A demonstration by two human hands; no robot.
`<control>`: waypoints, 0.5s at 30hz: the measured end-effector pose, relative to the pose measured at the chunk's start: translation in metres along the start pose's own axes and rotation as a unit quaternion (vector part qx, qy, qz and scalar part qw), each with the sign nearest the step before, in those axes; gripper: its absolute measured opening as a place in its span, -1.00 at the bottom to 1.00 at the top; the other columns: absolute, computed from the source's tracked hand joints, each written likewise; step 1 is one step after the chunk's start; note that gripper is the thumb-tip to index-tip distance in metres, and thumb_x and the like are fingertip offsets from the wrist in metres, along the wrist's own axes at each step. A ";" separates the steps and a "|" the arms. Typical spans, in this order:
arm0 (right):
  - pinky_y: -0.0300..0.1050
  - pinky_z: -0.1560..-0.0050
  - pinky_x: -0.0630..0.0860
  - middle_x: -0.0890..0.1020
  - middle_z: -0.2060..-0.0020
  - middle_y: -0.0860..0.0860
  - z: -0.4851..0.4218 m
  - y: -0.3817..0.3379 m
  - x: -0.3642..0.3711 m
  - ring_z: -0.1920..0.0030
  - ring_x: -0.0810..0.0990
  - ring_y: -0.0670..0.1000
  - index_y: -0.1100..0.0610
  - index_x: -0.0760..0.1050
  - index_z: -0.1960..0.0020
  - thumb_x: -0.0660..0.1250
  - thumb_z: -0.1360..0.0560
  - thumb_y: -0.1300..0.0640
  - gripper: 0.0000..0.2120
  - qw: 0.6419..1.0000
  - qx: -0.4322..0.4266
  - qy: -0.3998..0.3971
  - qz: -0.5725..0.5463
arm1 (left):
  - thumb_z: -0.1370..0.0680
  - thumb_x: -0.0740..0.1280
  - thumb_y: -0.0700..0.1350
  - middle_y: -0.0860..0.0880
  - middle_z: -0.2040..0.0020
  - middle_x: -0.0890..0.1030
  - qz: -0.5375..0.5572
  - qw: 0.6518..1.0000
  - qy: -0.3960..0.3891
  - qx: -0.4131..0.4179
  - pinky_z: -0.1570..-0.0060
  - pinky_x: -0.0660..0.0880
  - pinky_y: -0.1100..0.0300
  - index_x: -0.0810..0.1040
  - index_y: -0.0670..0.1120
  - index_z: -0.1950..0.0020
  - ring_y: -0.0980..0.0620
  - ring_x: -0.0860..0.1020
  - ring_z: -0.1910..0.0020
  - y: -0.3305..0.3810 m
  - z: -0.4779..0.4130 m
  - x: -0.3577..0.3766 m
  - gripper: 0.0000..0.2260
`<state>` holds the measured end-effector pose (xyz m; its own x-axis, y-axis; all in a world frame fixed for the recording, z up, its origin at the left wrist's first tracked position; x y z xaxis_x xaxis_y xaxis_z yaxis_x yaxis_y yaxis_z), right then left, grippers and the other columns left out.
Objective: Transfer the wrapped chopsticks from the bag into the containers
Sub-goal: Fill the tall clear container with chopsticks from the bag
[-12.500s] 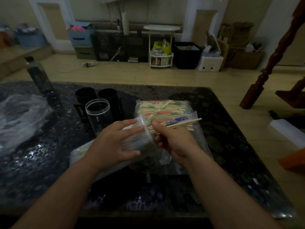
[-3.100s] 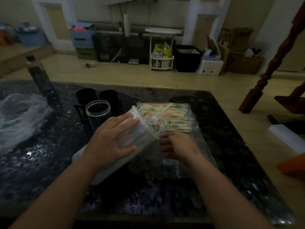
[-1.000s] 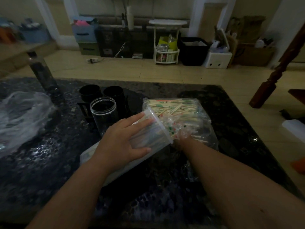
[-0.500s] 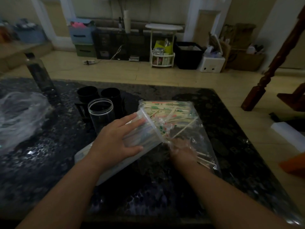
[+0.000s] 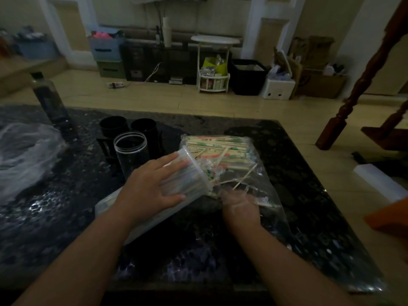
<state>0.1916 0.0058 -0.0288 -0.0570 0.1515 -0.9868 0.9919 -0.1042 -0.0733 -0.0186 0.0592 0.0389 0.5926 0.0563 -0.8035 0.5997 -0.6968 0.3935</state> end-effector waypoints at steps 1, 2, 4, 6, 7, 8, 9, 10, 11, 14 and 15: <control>-0.12 0.31 0.51 0.63 0.31 0.03 0.002 0.000 0.000 0.28 0.63 0.11 0.03 0.63 0.05 0.46 -0.35 0.15 -0.82 1.000 -0.004 -0.003 0.006 | -0.27 0.31 0.33 0.25 -0.41 0.30 -0.001 1.000 -0.001 -0.001 -0.25 0.25 0.25 0.40 0.23 -0.40 0.09 0.39 -0.31 0.000 0.000 0.000 -0.31; -0.15 0.45 0.47 0.58 0.43 0.01 0.003 0.001 0.001 0.43 0.59 0.08 0.03 0.63 0.17 0.56 -0.21 0.15 -0.78 1.000 0.003 -0.002 0.013 | -0.27 0.30 0.33 0.25 -0.41 0.29 -0.001 1.000 -0.001 -0.002 -0.25 0.25 0.26 0.40 0.23 -0.40 0.10 0.39 -0.31 0.001 0.000 0.000 -0.31; -0.18 0.57 0.41 0.54 0.52 -0.01 0.004 0.002 0.004 0.55 0.52 0.06 0.02 0.60 0.25 0.62 -0.05 0.17 -0.68 1.000 0.002 0.016 0.026 | -0.27 0.30 0.33 0.24 -0.41 0.30 0.001 1.000 -0.001 -0.002 -0.25 0.26 0.24 0.41 0.22 -0.40 0.07 0.41 -0.31 0.001 0.000 0.000 -0.31; -0.13 0.54 0.45 0.56 0.50 0.03 0.007 -0.001 0.006 0.55 0.53 0.09 0.07 0.62 0.18 0.57 -0.13 0.21 -0.72 0.998 -0.010 0.033 0.046 | -0.27 0.31 0.33 0.24 -0.41 0.31 0.004 1.000 -0.002 -0.005 -0.26 0.26 0.21 0.42 0.21 -0.41 0.04 0.43 -0.31 0.000 0.000 0.000 -0.31; -0.08 0.51 0.50 0.58 0.47 0.06 0.008 -0.001 0.007 0.52 0.55 0.11 0.10 0.63 0.13 0.47 -0.23 0.23 -0.78 0.998 -0.014 0.042 0.041 | -0.27 0.32 0.32 0.23 -0.41 0.31 0.005 1.000 -0.001 -0.005 -0.27 0.27 0.20 0.42 0.21 -0.41 0.02 0.44 -0.31 -0.001 0.000 0.000 -0.31; -0.02 0.48 0.54 0.60 0.43 0.09 0.009 0.000 0.008 0.48 0.58 0.13 0.11 0.64 0.08 0.35 -0.29 0.23 -0.77 0.999 -0.009 0.043 0.029 | -0.27 0.32 0.32 0.22 -0.41 0.32 0.006 1.000 -0.001 -0.005 -0.27 0.27 0.20 0.42 0.21 -0.41 0.02 0.44 -0.32 -0.002 0.000 0.000 -0.30; 0.01 0.42 0.56 0.63 0.37 0.09 0.012 -0.001 0.006 0.43 0.60 0.15 0.10 0.64 0.03 0.27 -0.32 0.23 -0.72 0.999 -0.004 0.037 0.033 | -0.27 0.33 0.32 0.22 -0.41 0.32 0.007 1.000 0.000 -0.005 -0.28 0.27 0.20 0.42 0.21 -0.40 0.03 0.44 -0.32 -0.003 0.000 0.001 -0.31; 0.01 0.32 0.57 0.65 0.28 0.08 0.016 -0.002 0.002 0.35 0.63 0.15 0.07 0.63 -0.04 0.26 -0.35 0.23 -0.69 0.999 0.003 0.025 0.039 | -0.27 0.33 0.32 0.22 -0.41 0.32 0.009 1.000 -0.001 -0.005 -0.28 0.28 0.20 0.41 0.22 -0.40 0.03 0.44 -0.32 -0.003 0.000 0.001 -0.31; 0.01 0.18 0.56 0.66 0.13 0.08 0.018 -0.003 -0.003 0.21 0.65 0.15 0.05 0.57 -0.15 0.25 -0.43 0.22 -0.67 0.999 0.001 0.019 0.046 | -0.27 0.33 0.31 0.22 -0.42 0.32 0.011 1.000 -0.001 -0.005 -0.28 0.28 0.19 0.41 0.22 -0.40 0.03 0.44 -0.33 -0.004 -0.001 0.001 -0.31; -0.01 -0.11 0.48 0.57 -0.17 0.08 0.020 0.000 -0.011 -0.13 0.59 0.13 0.01 0.39 -0.32 0.14 -0.60 0.09 -0.70 0.998 -0.005 -0.058 -0.003 | -0.27 0.33 0.32 0.24 -0.42 0.31 0.014 1.000 0.000 -0.007 -0.29 0.29 0.17 0.42 0.22 -0.41 0.04 0.43 -0.34 -0.005 0.000 0.001 -0.30; -0.02 -0.09 0.48 0.58 -0.16 0.08 0.022 0.001 -0.017 -0.13 0.60 0.14 0.01 0.43 -0.27 0.15 -0.60 0.00 -0.73 0.997 0.006 -0.078 -0.016 | -0.27 0.33 0.32 0.24 -0.42 0.30 0.015 1.000 0.001 -0.009 -0.30 0.29 0.16 0.41 0.22 -0.41 0.05 0.42 -0.35 -0.006 0.000 0.001 -0.30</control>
<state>0.1908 -0.0186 -0.0157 -0.1072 0.0003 -0.9942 0.9877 -0.1142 -0.1065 -0.0215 0.0634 0.0358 0.6111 0.0367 -0.7907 0.5918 -0.6846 0.4256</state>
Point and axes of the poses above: each hand's wrist, its own z-axis away from the middle knuckle, its own x-axis out of the palm, y = z × x, the point moved 4 cm from there along -z, towards the middle knuckle
